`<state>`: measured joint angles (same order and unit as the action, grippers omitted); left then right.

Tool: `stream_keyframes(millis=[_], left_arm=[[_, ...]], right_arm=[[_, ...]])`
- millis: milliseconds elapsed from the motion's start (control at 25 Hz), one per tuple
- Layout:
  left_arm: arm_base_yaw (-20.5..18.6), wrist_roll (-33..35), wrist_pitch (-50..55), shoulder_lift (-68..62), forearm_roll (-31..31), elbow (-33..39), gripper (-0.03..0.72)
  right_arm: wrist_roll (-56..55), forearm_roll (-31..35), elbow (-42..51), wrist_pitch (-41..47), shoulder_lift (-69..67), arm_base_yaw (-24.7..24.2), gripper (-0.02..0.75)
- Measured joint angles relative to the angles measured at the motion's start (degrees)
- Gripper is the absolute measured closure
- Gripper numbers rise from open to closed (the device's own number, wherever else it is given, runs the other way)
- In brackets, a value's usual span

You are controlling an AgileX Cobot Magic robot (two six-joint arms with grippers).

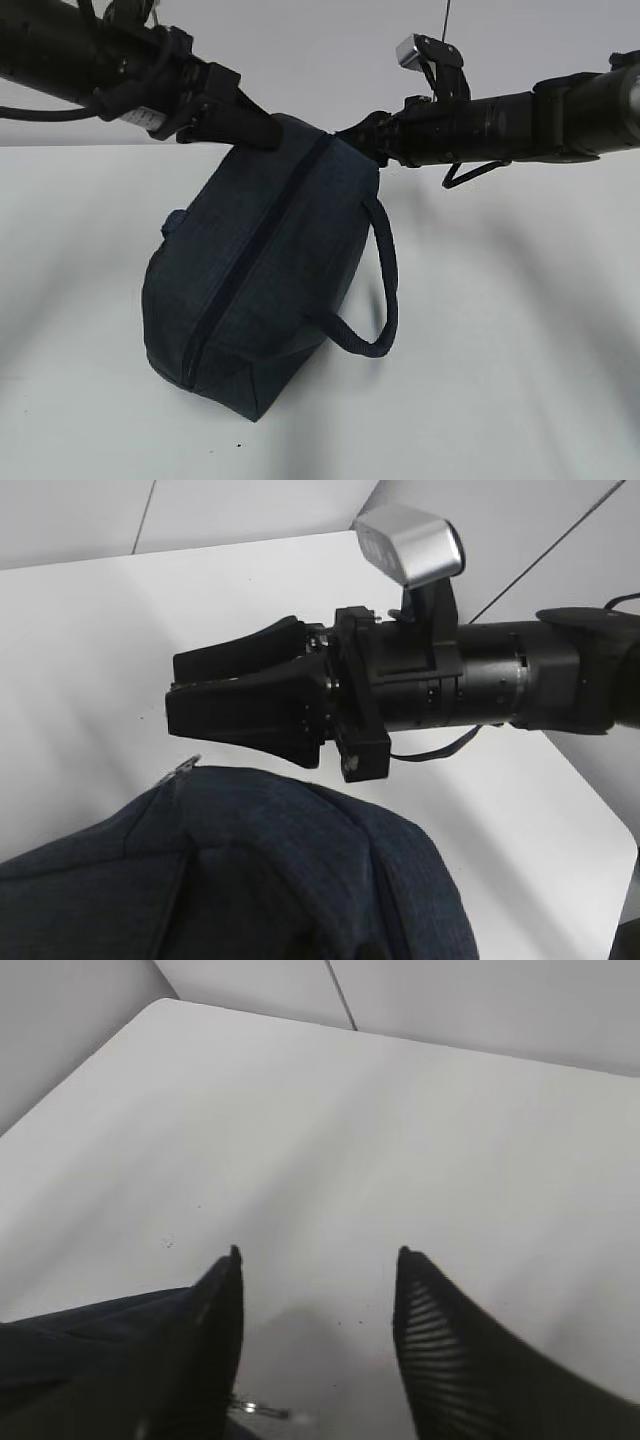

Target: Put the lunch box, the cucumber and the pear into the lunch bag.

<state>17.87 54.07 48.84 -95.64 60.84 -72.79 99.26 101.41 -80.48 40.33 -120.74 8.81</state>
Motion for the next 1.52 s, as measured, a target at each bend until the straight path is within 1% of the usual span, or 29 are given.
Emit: stream_keyframes(millis=[80,200,360,480,560,640,680,800,840,880,960,1120,1240,1320,1520], left_arm=[[0.0,0.0,-0.35,-0.83,0.53,0.0,0.666],[0.0,0.0,-1.49,-2.56,1.9,-0.15,0.666],[0.0,0.0,-5.65,-4.65,3.37,-0.17,0.666],[0.0,0.0,-10.52,-5.23,3.78,-0.17,0.666],[0.0,0.0,-13.08,-5.46,3.74,-0.17,0.658],[0.0,0.0,-14.28,-5.5,3.55,-0.17,0.62],[0.0,0.0,-14.71,-5.5,3.5,-0.17,0.591],[0.0,0.0,-15.89,-5.5,3.48,-0.17,0.44],[0.0,0.0,-16.08,-5.5,3.24,-0.17,0.401],[0.0,0.0,-16.14,-5.5,2.93,-0.17,0.371],[0.0,0.0,-15.6,-5.11,1.77,-0.17,0.346],[0.0,0.0,-14.36,-2.16,-1.59,-0.17,0.333],[0.0,-0.83,-13.61,1.77,-5.25,-0.17,0.333],[0.0,-3.88,-13.22,4.54,-10.17,-0.17,0.332],[0.0,-17.9,-7.44,9.55,-29.0,-0.17,0.33]], right_arm=[[0.71,0.0,0.0,-0.42,0.14,0.0,0.337],[1.04,0.0,0.0,-0.58,2.23,0.0,0.317],[1.04,-2.06,0.0,-0.58,6.37,0.0,0.321],[0.67,-5.68,0.0,-0.48,8.47,0.0,0.36],[-1.42,-10.14,0.0,-0.34,9.72,0.0,0.385],[-5.6,-15.42,0.0,-0.12,10.68,0.0,0.397],[-8.39,-18.5,0.0,0.04,11.08,0.0,0.4],[-17.15,-27.94,0.0,0.73,12.11,0.0,0.403],[-20.85,-31.65,0.0,0.97,12.59,0.0,0.403],[-24.78,-34.79,0.0,1.09,13.01,0.0,0.403],[-31.98,-42.76,0.0,1.42,14.22,0.0,0.403],[-48.25,-58.96,0.0,3.06,17.56,0.0,0.403],[-59.39,-68.77,0.0,5.55,20.77,0.0,0.404],[-64.94,-72.92,0.0,7.83,22.93,0.0,0.404],[-73.3,-80.32,0.0,13.73,28.95,0.0,0.405]])
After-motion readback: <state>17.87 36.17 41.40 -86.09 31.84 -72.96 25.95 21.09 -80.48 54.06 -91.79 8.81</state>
